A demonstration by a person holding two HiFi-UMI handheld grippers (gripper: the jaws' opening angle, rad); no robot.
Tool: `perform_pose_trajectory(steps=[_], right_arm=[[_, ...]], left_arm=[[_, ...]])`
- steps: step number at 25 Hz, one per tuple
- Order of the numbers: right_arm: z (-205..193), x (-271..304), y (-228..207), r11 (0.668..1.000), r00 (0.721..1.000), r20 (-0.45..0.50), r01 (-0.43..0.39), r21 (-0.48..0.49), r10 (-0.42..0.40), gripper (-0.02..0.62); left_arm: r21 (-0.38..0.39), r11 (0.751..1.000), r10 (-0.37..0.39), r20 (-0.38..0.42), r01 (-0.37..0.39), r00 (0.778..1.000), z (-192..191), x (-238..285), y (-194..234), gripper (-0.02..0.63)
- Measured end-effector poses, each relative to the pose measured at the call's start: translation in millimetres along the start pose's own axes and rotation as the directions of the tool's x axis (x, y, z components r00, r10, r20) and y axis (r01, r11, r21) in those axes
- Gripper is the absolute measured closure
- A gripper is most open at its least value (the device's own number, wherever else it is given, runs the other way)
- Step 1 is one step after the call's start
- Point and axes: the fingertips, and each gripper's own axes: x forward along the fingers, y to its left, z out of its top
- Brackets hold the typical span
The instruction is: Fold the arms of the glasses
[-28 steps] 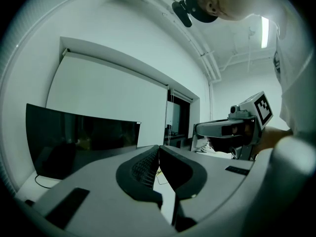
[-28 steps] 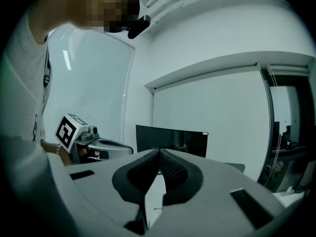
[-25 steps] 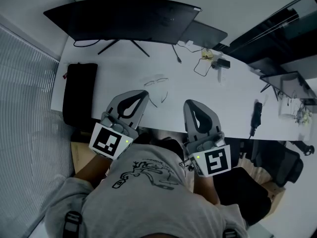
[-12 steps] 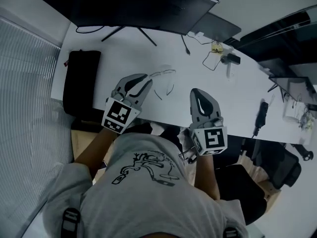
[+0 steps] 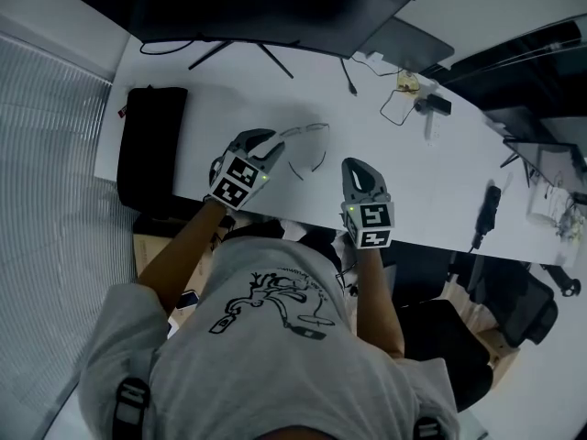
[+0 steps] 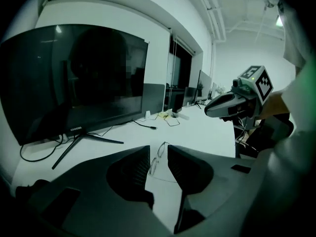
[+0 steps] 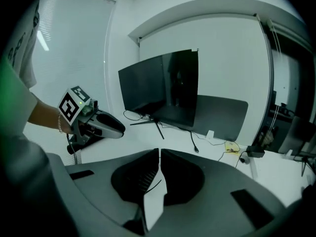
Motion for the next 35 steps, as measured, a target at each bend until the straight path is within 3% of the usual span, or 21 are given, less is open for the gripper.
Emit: perform_pose_trajectory(steps=[15,25,35], right_arm=[[-93,68,0,0.998,0.978,-0.206,-0.045,-0.036,0.037,0.558],[-124,96,1,0.998,0.954,-0.296,-0.06,0.002,0.058,0.557],[-131,105,9,0.996,0.943,-0.32,-0.087,0.021,0.089,0.558]], left_arm=[[0.015,0.998,-0.049,-0.17,0.053,0.984,-67,78,14,0.474],[-0.005,0.997,-0.081,-0.215,0.082,0.973,-77,103,14,0.477],[-0.002,0.998,-0.068,-0.22,0.069,0.973,-77,105,14,0.568]])
